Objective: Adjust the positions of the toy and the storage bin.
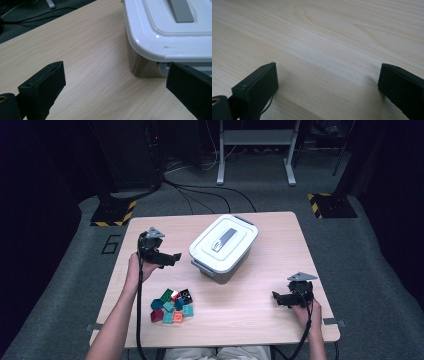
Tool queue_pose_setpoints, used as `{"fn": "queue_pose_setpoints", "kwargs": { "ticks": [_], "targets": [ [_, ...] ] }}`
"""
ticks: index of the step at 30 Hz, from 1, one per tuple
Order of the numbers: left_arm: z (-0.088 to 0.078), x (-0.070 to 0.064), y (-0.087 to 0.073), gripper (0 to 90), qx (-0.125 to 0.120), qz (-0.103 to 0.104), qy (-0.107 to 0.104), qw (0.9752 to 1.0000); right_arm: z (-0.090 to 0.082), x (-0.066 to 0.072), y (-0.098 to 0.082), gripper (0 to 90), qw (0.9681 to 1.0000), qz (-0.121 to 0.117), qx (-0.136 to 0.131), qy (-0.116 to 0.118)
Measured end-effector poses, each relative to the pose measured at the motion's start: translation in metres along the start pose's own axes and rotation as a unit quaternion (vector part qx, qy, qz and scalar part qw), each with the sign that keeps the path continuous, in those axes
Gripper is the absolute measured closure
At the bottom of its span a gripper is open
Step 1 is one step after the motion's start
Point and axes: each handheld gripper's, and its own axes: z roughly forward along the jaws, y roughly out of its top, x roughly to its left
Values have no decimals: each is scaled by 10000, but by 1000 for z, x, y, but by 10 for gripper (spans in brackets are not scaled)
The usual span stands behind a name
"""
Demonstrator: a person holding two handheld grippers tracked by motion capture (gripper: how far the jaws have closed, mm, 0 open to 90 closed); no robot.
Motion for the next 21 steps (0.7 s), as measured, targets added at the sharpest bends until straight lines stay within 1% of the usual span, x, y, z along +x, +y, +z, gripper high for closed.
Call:
{"fn": "queue_pose_setpoints", "kwargs": {
  "ticks": [1,2,3,4,6,7,8,9,11,13,14,15,16,18,20,21],
  "targets": [
    [2,-1,5,24,43,65,-24,10000,0,0,0,23,10000,1,1,1],
    [5,-3,8,23,-9,43,-38,10000,0,0,0,23,10000,1,1,1],
    [6,-3,12,25,51,126,-49,9999,0,0,0,23,10000,1,0,1],
    [9,-5,15,25,32,82,-64,9999,0,0,0,24,10000,2,-1,2],
    [14,-7,21,30,100,136,-101,9998,0,0,0,24,10000,-12,-8,4],
    [17,-8,24,35,81,110,-120,9998,0,0,0,26,10000,-9,-9,0],
    [20,-9,27,50,105,160,-107,9998,0,0,0,27,10000,12,-17,-6],
    [23,-10,30,57,134,168,-117,9997,0,0,0,27,10000,11,-14,-6],
    [28,-12,35,82,94,142,-174,9997,0,0,0,28,10000,12,-18,1],
    [33,-13,39,144,141,242,-253,9993,0,0,0,28,10000,15,-13,1],
    [37,-15,41,163,180,308,-225,9991,0,0,0,29,10000,15,-14,0],
    [40,-17,42,205,188,312,-198,9991,0,0,0,29,10000,14,-14,1],
    [42,-17,43,255,233,343,-220,9989,0,0,0,29,10000,14,-13,2],
    [47,-18,45,270,289,336,-246,9987,0,0,0,29,10000,14,-13,2],
    [52,-18,46,331,343,332,-264,9985,0,0,0,30,10000,12,-14,3],
    [53,-18,46,343,367,310,-314,9984,0,0,0,31,10000,16,-15,1]
  ]
}}
